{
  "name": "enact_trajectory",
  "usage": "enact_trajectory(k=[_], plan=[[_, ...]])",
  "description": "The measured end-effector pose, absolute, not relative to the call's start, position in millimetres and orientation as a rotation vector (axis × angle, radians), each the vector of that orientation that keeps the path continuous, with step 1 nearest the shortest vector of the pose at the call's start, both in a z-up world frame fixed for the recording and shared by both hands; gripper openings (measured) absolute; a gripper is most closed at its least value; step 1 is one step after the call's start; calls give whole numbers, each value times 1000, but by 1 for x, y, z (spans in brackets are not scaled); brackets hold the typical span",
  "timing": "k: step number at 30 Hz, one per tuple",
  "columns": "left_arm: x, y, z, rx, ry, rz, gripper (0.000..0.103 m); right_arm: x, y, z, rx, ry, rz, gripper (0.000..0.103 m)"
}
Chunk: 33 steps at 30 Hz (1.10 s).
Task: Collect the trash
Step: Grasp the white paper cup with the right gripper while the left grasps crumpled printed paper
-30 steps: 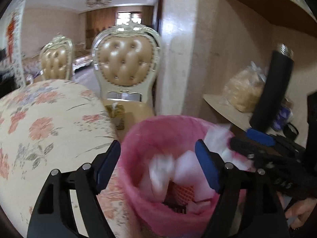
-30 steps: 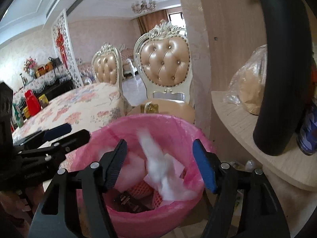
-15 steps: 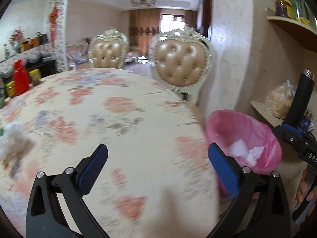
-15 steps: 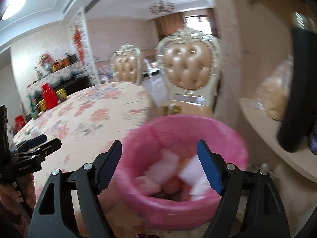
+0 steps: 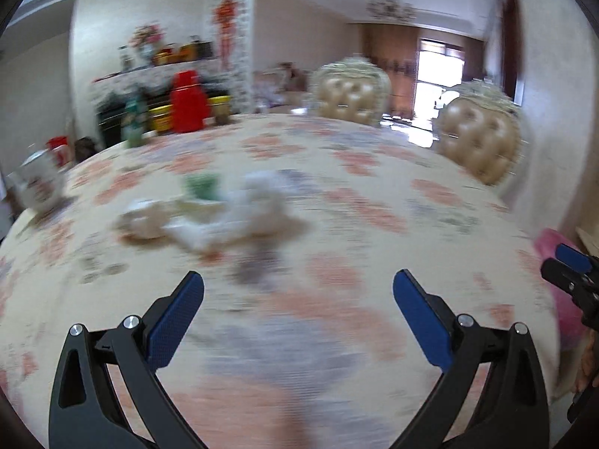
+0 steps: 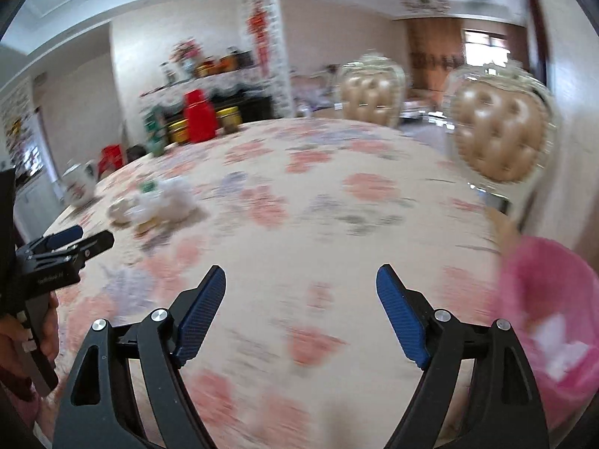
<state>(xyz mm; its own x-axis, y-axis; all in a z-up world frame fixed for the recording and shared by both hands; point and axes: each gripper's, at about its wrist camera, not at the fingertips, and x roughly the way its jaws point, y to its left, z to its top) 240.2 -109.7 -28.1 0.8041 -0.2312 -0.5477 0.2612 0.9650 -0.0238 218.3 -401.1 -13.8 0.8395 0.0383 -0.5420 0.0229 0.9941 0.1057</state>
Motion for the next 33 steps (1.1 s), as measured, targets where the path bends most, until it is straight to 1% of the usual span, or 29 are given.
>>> enact_trajectory(k=[6, 12, 17, 20, 22, 24, 29, 33], plan=[[267, -14, -27, 16, 587, -84, 98, 268, -311, -18, 53, 619, 180, 79], [300, 50, -28, 4, 601, 61, 98, 324, -231, -36, -13, 723, 323, 79], [322, 95, -34, -116, 592, 163, 98, 376, -177, -50, -72, 791, 382, 79], [324, 101, -43, -167, 614, 144, 98, 405, -162, -58, -91, 837, 389, 79], [327, 100, -48, -153, 650, 131, 98, 425, -157, -62, -88, 866, 387, 80], [326, 99, -48, -135, 639, 135, 98, 441, -153, -65, -94, 874, 378, 81], [323, 97, -47, -130, 621, 128, 98, 477, -152, -59, -122, 821, 353, 85], [324, 93, -48, -103, 619, 120, 98, 496, -149, -58, -121, 817, 375, 85]])
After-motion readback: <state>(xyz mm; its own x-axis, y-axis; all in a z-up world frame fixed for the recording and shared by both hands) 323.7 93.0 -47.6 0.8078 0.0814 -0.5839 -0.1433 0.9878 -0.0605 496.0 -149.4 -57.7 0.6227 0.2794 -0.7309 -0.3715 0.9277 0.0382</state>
